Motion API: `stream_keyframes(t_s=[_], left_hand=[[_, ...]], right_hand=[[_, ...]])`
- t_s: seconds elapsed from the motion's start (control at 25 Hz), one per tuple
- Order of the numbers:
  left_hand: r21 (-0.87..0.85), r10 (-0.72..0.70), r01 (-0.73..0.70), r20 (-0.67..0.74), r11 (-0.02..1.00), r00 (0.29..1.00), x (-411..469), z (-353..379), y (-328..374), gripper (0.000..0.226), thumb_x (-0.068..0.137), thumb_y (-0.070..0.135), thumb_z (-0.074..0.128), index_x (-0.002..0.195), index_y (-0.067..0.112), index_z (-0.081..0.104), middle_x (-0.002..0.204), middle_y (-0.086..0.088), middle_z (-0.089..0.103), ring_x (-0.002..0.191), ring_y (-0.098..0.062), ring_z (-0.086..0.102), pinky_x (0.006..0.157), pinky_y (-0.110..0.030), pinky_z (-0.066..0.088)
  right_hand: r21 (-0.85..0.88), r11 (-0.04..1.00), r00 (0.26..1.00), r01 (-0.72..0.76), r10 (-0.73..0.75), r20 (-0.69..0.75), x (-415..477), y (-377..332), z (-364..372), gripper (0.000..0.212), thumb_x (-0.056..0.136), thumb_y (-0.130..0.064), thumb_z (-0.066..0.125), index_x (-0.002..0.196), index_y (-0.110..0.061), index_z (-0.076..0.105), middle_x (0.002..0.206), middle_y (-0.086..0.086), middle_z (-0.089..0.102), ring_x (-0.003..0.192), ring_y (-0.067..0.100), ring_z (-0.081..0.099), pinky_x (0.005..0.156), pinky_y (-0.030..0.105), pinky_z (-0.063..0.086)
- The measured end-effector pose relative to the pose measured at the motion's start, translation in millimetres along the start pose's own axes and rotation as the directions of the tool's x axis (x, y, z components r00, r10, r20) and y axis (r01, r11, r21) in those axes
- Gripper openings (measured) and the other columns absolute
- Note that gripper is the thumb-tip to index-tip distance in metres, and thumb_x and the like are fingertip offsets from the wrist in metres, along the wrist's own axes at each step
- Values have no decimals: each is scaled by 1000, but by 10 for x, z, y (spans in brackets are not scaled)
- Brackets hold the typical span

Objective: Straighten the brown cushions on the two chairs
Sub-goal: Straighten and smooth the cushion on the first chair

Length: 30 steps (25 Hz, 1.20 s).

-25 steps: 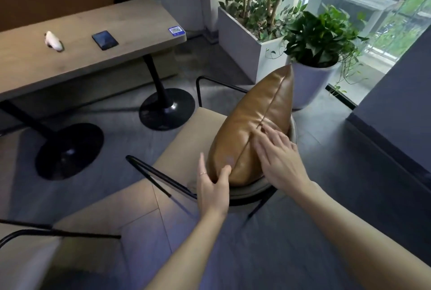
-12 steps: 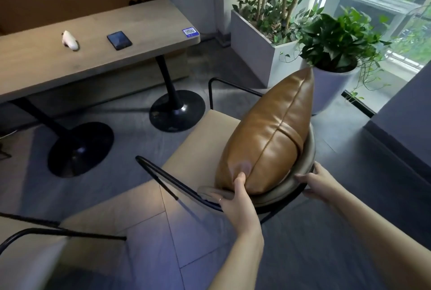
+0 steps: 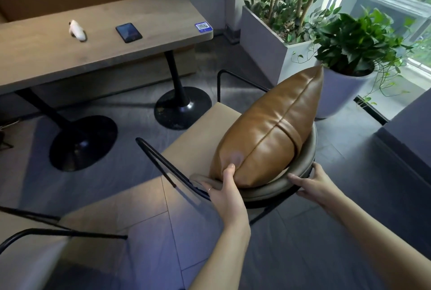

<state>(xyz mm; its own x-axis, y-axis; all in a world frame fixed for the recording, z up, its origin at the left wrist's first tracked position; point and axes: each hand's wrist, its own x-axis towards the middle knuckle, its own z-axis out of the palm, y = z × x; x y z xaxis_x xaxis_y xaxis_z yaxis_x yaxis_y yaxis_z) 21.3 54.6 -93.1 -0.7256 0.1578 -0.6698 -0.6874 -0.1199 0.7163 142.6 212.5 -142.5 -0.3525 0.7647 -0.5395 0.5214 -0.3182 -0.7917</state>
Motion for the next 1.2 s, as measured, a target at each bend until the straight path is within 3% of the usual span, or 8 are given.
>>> stream_keyframes(t_s=[0.2,0.48,0.64,0.72,0.8,0.96,1.08,1.2], left_hand=[[18,-6,6,-22,1000,1000,429,-30,372,85,80,39,76,152,14,39,140,-2,59,125,-22,56,112,-38,40],[65,24,-24,6,998,1000,1151,-173,1020,98,65,55,76,150,20,44,141,-2,59,123,-24,57,112,-44,41],[88,1,-6,49,996,999,1298,-114,1042,98,63,58,73,149,20,45,138,-2,61,121,-25,58,111,-45,42],[93,21,-28,76,995,997,1242,-39,951,89,71,52,72,149,18,45,137,-2,62,122,-23,58,111,-44,42],[96,33,-40,76,995,997,1279,8,967,83,74,48,72,147,16,48,135,-2,63,120,-23,58,111,-42,43],[121,88,-101,112,987,990,1512,-14,1216,102,54,58,71,147,19,50,135,-1,64,121,-23,59,111,-44,43],[114,121,-130,82,985,989,1743,-66,1435,88,63,53,73,142,20,55,131,-2,66,116,-23,61,109,-43,45],[84,130,-134,50,987,990,2021,-113,1697,69,75,45,73,138,22,58,126,-2,67,111,-23,63,108,-45,46]], right_hand=[[49,998,999,35,-36,30,198,-90,379,53,83,-22,83,123,-23,48,116,12,69,95,30,71,76,41,61],[95,995,997,41,-48,63,424,-380,1099,68,76,-29,88,129,-17,48,116,1,68,100,21,71,64,32,61],[78,997,998,-21,17,56,499,-492,1077,40,81,-24,84,111,-7,63,99,7,72,79,18,70,57,23,60],[83,995,997,-54,49,59,514,-505,1024,34,84,-24,81,106,-3,65,94,11,71,77,20,67,67,27,63],[76,994,995,-82,77,69,561,-544,1053,36,84,-26,81,107,-3,66,99,14,72,82,23,68,86,40,62],[47,997,998,-63,62,15,625,-665,1319,49,77,-35,86,110,-5,64,102,11,73,82,22,71,88,47,61],[81,996,999,-30,28,24,615,-778,1618,69,73,-40,88,124,-12,50,113,4,67,96,22,71,84,46,63],[46,999,1000,-6,5,16,742,-818,1941,121,48,-71,90,144,-27,30,133,-4,61,114,21,66,92,49,59]])
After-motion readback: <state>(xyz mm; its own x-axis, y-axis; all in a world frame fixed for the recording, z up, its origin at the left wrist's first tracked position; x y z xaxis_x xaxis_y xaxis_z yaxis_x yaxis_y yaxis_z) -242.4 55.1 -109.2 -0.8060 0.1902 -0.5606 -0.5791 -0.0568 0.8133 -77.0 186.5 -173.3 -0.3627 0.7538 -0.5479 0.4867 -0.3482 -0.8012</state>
